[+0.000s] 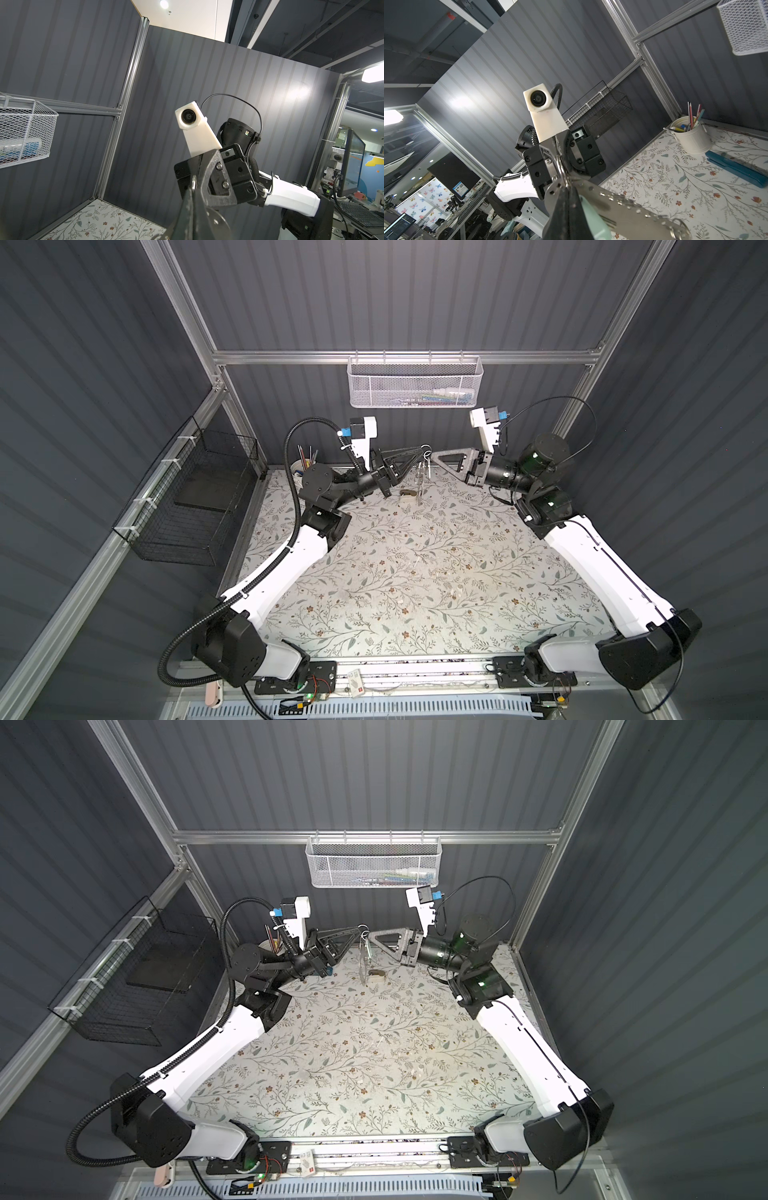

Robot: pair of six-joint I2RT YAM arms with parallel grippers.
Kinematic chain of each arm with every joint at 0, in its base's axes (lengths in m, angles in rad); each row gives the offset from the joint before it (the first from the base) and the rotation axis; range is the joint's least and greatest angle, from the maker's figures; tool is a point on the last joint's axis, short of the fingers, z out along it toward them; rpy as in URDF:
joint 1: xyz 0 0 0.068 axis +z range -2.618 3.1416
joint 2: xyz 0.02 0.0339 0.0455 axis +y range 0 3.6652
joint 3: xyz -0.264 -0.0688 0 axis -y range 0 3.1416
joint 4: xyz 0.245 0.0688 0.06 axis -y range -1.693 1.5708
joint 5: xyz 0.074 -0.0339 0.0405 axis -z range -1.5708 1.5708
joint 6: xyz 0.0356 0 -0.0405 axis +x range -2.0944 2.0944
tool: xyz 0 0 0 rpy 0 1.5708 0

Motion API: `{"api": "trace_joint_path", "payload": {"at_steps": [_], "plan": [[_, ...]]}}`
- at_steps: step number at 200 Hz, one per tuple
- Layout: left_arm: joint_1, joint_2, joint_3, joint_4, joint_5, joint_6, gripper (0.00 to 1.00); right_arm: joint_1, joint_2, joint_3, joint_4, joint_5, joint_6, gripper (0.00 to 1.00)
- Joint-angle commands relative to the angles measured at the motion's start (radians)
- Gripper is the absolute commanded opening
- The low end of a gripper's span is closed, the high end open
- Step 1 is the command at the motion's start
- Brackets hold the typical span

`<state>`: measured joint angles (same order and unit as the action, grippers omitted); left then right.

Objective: Put the keys on the keyring

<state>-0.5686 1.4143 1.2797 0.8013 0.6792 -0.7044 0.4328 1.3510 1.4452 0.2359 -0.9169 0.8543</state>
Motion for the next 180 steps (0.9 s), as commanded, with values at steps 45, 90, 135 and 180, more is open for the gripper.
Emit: {"api": "trace_joint_path", "payload": {"at_steps": [45,90,135,180], "plan": [[-0.005,0.003,0.057,0.071,0.011,-0.027,0.0,0.006,0.036,-0.019,0.072,-0.032,0.054,0.05],[-0.005,0.017,0.063,0.084,0.01,-0.035,0.0,0.012,0.05,-0.028,0.092,-0.039,0.067,0.06],[-0.005,0.025,0.064,0.093,0.011,-0.041,0.0,0.011,0.066,-0.025,0.096,-0.044,0.069,0.14],[-0.005,0.02,0.054,0.077,0.003,-0.019,0.0,-0.016,0.026,-0.05,0.06,0.012,0.022,0.29]]}}
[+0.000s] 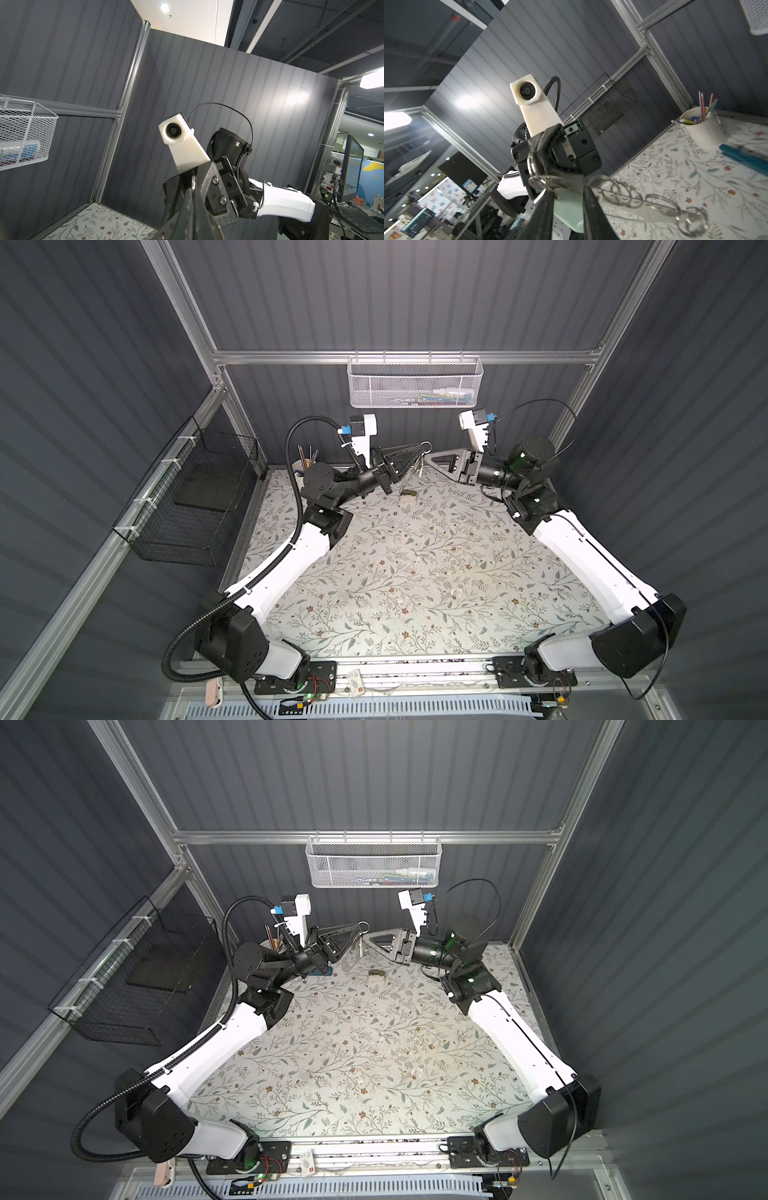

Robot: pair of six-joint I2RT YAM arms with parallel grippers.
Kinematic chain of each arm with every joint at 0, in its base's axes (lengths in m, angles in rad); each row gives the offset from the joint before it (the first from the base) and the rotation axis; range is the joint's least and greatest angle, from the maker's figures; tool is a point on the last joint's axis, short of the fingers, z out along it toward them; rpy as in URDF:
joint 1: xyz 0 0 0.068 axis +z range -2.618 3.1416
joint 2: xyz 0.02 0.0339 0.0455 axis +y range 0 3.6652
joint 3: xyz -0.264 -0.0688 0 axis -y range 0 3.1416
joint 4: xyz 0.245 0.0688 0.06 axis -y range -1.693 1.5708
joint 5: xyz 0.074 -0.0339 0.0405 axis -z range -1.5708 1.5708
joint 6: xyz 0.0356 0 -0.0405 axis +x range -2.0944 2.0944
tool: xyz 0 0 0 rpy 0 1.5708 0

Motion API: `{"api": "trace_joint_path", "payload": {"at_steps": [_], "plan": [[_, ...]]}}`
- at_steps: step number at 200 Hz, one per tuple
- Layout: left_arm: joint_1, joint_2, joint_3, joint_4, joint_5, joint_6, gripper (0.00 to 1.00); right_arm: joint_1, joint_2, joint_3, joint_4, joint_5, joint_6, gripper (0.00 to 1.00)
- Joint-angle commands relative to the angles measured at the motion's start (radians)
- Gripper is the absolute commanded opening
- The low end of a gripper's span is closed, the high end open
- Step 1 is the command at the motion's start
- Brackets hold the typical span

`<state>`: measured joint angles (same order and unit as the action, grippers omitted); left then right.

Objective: Put the keys on the keyring

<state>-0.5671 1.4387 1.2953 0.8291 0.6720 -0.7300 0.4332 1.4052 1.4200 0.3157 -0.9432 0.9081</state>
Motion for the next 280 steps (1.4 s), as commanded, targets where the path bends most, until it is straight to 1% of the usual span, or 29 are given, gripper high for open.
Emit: {"api": "trace_joint_path", "payload": {"at_steps": [1,22,46,63,96,132,196,224,245,280], "plan": [[-0.007,-0.004,0.038,0.049,0.009,0.007,0.0,-0.018,-0.029,-0.026,-0.02,0.04,-0.033,0.29],[-0.007,-0.007,0.037,0.036,0.006,0.019,0.0,-0.042,-0.068,-0.045,-0.054,0.086,-0.077,0.3],[-0.007,-0.006,0.038,0.033,0.001,0.022,0.0,-0.048,-0.11,-0.04,-0.14,0.153,-0.175,0.33],[-0.007,-0.002,0.038,0.034,0.002,0.021,0.0,-0.047,-0.126,-0.031,-0.157,0.171,-0.212,0.34],[-0.007,0.006,0.043,0.042,0.002,0.014,0.0,-0.042,-0.124,-0.009,-0.161,0.182,-0.238,0.35],[-0.007,0.006,0.038,0.044,0.002,0.006,0.0,-0.004,-0.101,0.046,-0.177,0.191,-0.289,0.36],[-0.007,-0.004,0.032,0.042,0.002,0.004,0.0,0.034,-0.086,0.072,-0.166,0.201,-0.298,0.37],[-0.007,-0.005,0.033,0.045,0.004,-0.002,0.0,0.053,-0.072,0.098,-0.215,0.212,-0.328,0.35],[-0.007,-0.006,0.03,0.045,0.005,-0.005,0.0,0.06,-0.065,0.105,-0.214,0.215,-0.328,0.31],[-0.007,-0.011,0.03,0.048,0.005,-0.008,0.0,0.063,-0.057,0.112,-0.222,0.213,-0.327,0.21]]}}
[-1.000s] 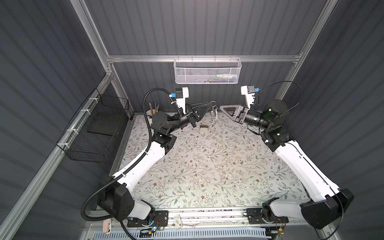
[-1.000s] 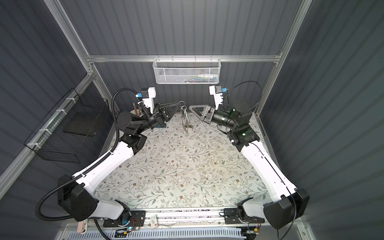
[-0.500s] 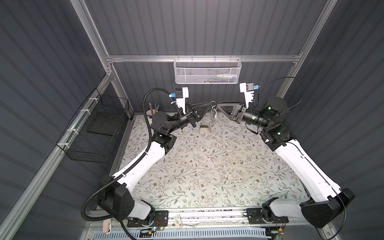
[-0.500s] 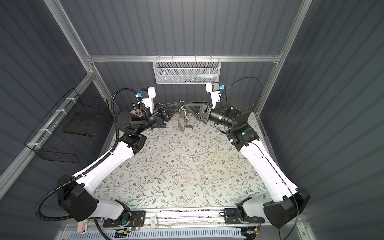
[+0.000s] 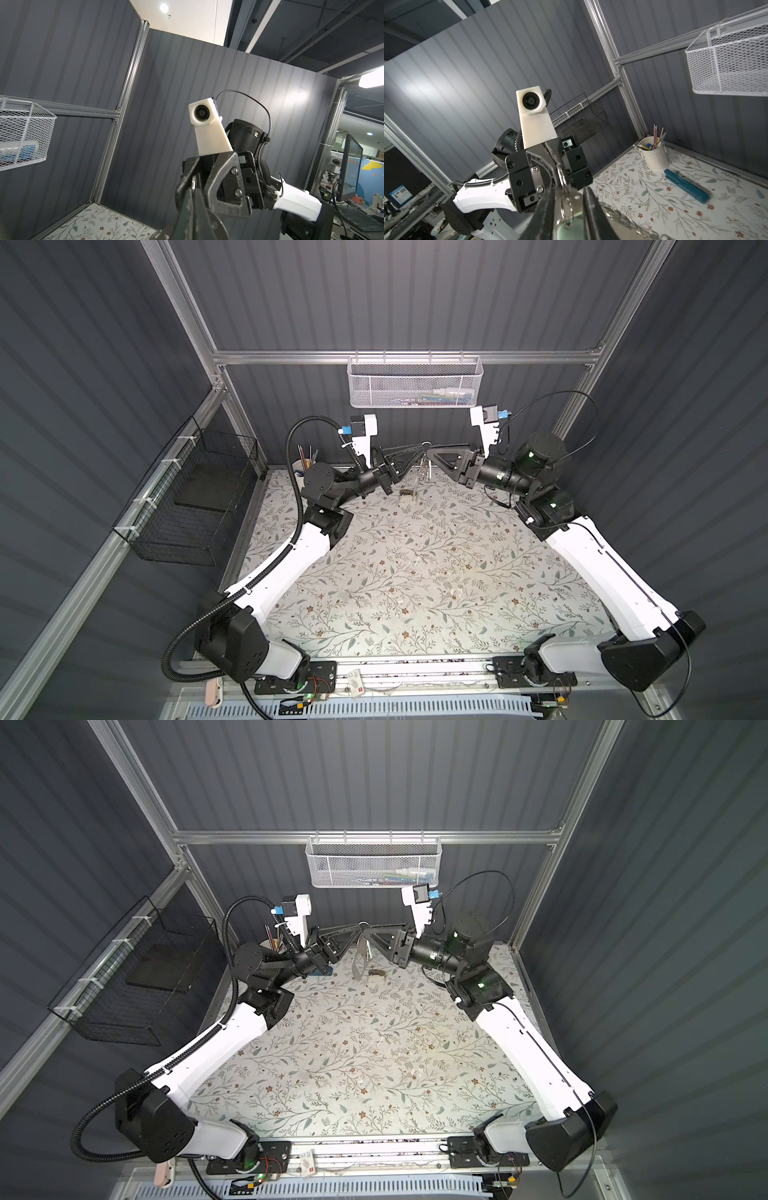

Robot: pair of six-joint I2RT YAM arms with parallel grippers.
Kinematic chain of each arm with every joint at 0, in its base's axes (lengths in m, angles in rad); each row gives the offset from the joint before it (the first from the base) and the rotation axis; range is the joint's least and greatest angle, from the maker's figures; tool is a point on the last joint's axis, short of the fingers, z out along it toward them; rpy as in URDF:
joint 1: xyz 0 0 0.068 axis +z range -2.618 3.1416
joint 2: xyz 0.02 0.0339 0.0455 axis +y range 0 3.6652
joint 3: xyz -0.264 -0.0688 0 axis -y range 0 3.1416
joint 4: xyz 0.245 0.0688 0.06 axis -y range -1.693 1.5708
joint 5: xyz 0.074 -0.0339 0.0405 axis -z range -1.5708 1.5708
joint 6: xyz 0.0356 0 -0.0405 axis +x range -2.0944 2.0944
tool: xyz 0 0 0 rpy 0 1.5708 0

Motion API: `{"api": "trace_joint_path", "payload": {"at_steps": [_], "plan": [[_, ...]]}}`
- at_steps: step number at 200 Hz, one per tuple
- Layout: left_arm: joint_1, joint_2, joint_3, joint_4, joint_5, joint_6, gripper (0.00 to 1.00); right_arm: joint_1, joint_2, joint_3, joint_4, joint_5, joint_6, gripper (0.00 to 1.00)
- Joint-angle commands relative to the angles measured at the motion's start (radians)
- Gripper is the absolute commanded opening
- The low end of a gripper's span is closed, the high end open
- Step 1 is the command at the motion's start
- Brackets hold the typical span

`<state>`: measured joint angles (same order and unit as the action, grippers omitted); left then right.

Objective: Put the keys on the keyring

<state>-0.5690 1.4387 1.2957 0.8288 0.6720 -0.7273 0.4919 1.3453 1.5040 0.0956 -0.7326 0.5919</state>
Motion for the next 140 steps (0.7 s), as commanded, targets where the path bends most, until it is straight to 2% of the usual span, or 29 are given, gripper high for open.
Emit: {"api": "trace_joint_path", "payload": {"at_steps": [1,33,64,72,88,112,129,140], "plan": [[-0.004,-0.011,0.03,0.048,0.005,-0.01,0.0,0.004,0.004,0.028,-0.002,0.002,-0.011,0.2],[-0.005,-0.011,0.03,0.045,0.006,-0.009,0.0,0.004,0.0,0.025,-0.002,0.007,-0.011,0.09],[-0.005,-0.011,0.042,0.011,0.019,-0.01,0.0,0.002,-0.007,0.027,-0.016,0.002,-0.021,0.07],[-0.003,-0.012,0.05,-0.022,0.029,0.003,0.04,-0.001,-0.009,0.027,-0.032,-0.002,-0.031,0.07],[0.001,-0.022,0.073,-0.126,0.054,0.05,0.11,-0.012,-0.012,0.034,-0.095,-0.018,-0.063,0.06],[0.007,-0.047,0.102,-0.336,0.088,0.171,0.14,-0.042,-0.017,0.051,-0.212,-0.074,-0.115,0.06],[0.011,-0.059,0.106,-0.481,0.12,0.262,0.16,-0.046,-0.017,0.098,-0.382,-0.083,-0.223,0.06],[0.013,-0.061,0.167,-0.595,0.146,0.33,0.18,-0.046,-0.009,0.137,-0.508,-0.082,-0.298,0.06]]}}
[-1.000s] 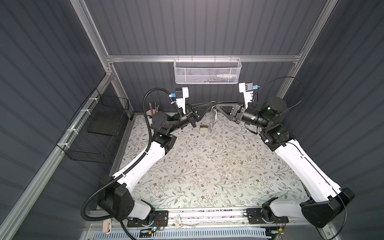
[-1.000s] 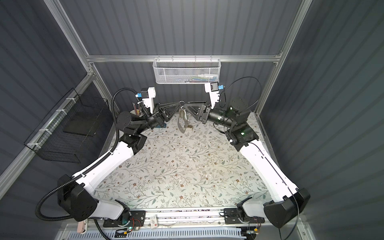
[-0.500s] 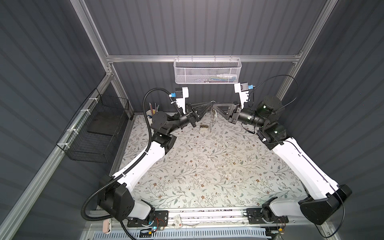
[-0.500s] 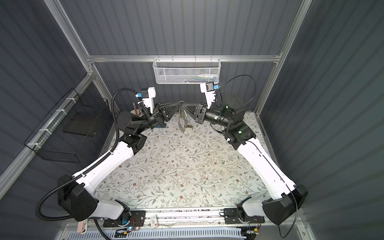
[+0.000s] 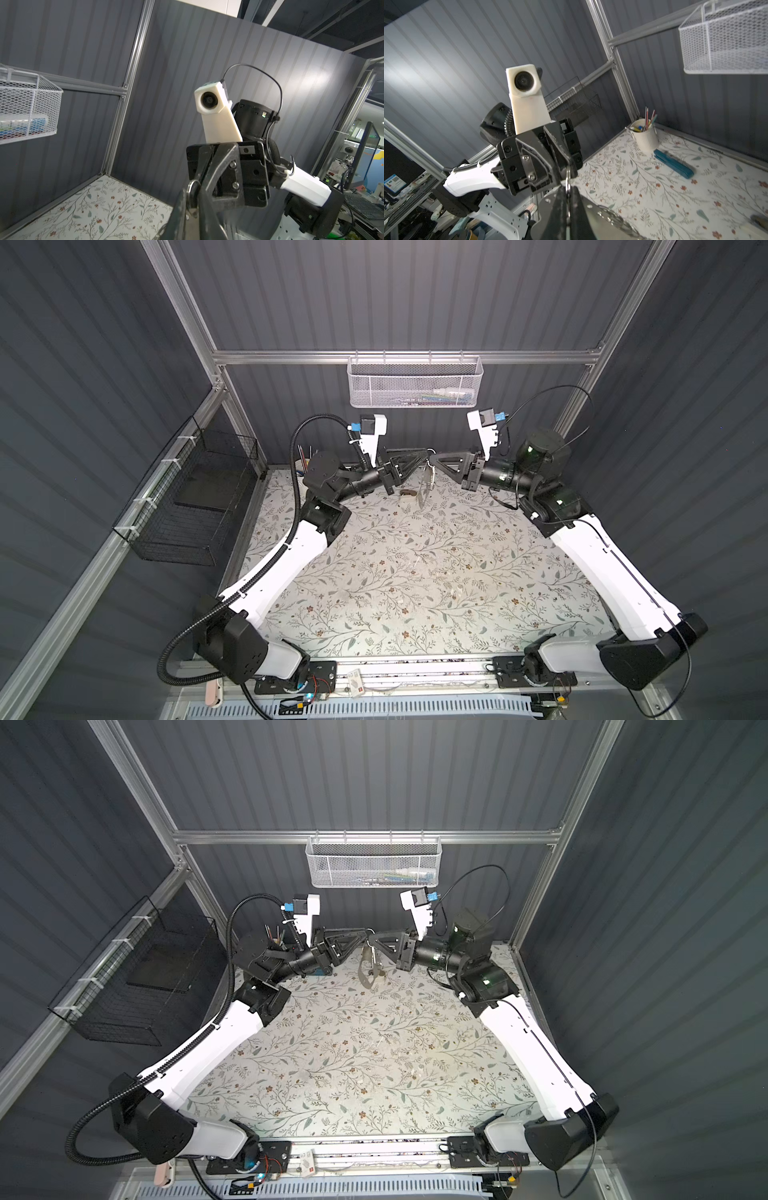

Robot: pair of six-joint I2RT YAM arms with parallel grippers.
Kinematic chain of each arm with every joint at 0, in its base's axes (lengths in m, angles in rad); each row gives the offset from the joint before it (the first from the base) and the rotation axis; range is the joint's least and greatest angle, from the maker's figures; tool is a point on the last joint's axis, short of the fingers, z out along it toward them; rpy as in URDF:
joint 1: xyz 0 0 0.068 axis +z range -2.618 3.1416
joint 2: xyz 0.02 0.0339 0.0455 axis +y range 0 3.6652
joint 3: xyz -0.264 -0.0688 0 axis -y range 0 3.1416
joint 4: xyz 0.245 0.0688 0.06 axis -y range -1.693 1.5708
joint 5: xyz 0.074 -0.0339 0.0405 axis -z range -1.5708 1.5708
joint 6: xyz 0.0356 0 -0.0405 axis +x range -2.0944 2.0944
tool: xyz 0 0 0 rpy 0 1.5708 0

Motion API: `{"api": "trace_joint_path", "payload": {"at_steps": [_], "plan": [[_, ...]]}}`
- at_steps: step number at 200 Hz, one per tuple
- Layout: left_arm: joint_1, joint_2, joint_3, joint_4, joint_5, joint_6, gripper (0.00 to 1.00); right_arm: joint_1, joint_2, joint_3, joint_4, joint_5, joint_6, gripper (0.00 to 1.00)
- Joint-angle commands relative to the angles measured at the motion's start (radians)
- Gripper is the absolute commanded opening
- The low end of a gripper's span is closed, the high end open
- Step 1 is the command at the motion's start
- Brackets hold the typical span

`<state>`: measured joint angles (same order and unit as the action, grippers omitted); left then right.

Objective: Put the keys on the keyring

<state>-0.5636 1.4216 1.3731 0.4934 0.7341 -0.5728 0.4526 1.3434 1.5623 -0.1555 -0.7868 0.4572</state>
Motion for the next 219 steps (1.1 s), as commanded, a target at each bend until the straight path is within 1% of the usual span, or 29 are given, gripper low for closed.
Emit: {"api": "trace_joint_path", "payload": {"at_steps": [1,18,39,68,86,117,144,181,219], "plan": [[0.008,-0.044,0.092,-0.271,0.086,0.178,0.18,-0.007,-0.006,0.083,-0.27,-0.028,-0.172,0.06],[0.013,-0.036,0.139,-0.444,0.113,0.28,0.18,-0.007,0.014,0.149,-0.453,-0.017,-0.297,0.06],[0.016,-0.026,0.184,-0.596,0.155,0.378,0.18,-0.006,0.045,0.216,-0.63,0.011,-0.404,0.06],[0.016,-0.018,0.221,-0.772,0.182,0.49,0.18,0.007,0.082,0.275,-0.776,0.051,-0.501,0.06],[0.016,-0.016,0.231,-0.839,0.198,0.541,0.19,0.029,0.105,0.308,-0.84,0.079,-0.551,0.06],[0.016,-0.005,0.25,-0.926,0.235,0.593,0.2,0.074,0.125,0.322,-0.868,0.115,-0.593,0.07],[0.016,0.012,0.272,-1.032,0.203,0.664,0.21,0.095,0.138,0.348,-0.882,0.12,-0.608,0.07],[0.016,0.01,0.276,-1.089,0.141,0.724,0.21,0.111,0.14,0.352,-0.882,0.123,-0.606,0.08],[0.016,0.033,0.289,-1.101,0.16,0.726,0.21,0.124,0.142,0.354,-0.88,0.122,-0.604,0.07]]}}
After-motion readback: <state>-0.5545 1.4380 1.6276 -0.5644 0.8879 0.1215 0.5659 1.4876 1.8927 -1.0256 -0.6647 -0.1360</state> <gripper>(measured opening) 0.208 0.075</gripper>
